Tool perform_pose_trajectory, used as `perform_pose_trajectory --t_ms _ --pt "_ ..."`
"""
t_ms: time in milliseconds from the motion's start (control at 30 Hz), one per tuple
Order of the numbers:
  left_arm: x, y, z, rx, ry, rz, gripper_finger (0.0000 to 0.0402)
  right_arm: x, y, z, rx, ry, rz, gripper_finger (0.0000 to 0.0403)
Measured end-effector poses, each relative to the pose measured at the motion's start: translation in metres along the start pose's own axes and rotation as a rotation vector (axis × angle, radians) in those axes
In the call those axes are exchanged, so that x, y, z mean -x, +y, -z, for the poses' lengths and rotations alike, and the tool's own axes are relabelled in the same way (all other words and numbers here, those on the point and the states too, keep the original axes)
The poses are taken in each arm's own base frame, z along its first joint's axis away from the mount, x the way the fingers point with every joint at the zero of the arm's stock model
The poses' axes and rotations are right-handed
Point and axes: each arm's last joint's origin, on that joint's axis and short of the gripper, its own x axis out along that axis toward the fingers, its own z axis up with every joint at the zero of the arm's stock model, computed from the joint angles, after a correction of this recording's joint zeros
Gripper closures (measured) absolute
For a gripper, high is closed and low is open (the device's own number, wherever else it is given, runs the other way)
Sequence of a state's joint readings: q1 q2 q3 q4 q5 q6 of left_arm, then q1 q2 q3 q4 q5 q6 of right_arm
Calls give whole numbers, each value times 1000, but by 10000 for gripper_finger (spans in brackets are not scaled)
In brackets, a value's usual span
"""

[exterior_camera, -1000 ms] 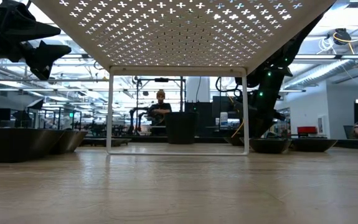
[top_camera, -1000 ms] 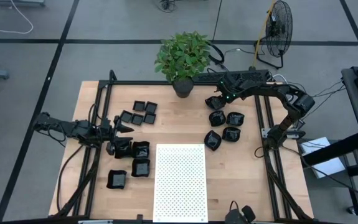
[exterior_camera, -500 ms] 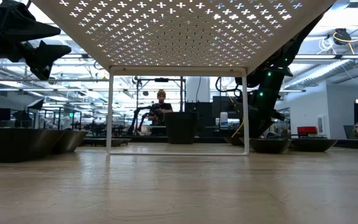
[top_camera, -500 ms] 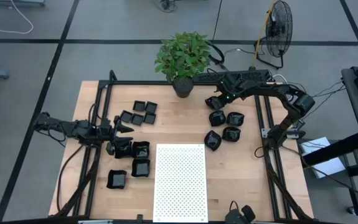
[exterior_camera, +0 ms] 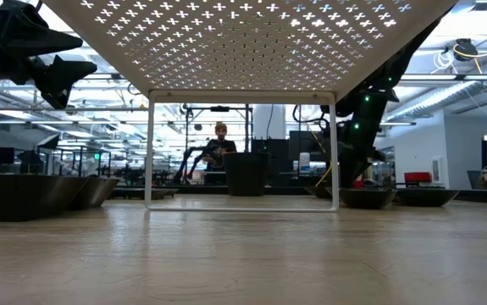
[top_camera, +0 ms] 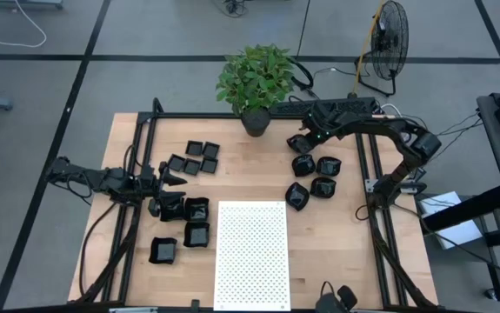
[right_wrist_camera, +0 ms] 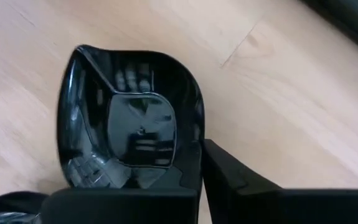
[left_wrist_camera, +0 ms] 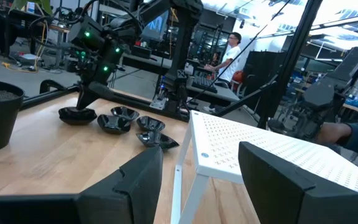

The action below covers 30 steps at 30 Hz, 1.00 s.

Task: Pick & Place Mini shaped plates
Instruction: Put the leaf shaped plate on the shelf

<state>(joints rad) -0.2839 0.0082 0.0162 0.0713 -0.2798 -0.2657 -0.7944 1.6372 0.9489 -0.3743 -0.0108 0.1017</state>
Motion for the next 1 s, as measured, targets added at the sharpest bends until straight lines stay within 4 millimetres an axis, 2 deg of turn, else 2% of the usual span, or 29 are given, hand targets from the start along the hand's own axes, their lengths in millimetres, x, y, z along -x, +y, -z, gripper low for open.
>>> perform_pose_trajectory --t_ms 233,433,733,1000 --pt "0 0 0 0 0 0 188 26 2 -5 16 -95 1 403" --pt "0 0 0 0 0 0 188 65 14 -6 25 -229 -38 402" --pt "0 0 0 0 0 0 188 127 49 10 107 -404 -166 402" --pt "0 0 0 0 0 0 188 160 96 34 226 -459 -435 403"
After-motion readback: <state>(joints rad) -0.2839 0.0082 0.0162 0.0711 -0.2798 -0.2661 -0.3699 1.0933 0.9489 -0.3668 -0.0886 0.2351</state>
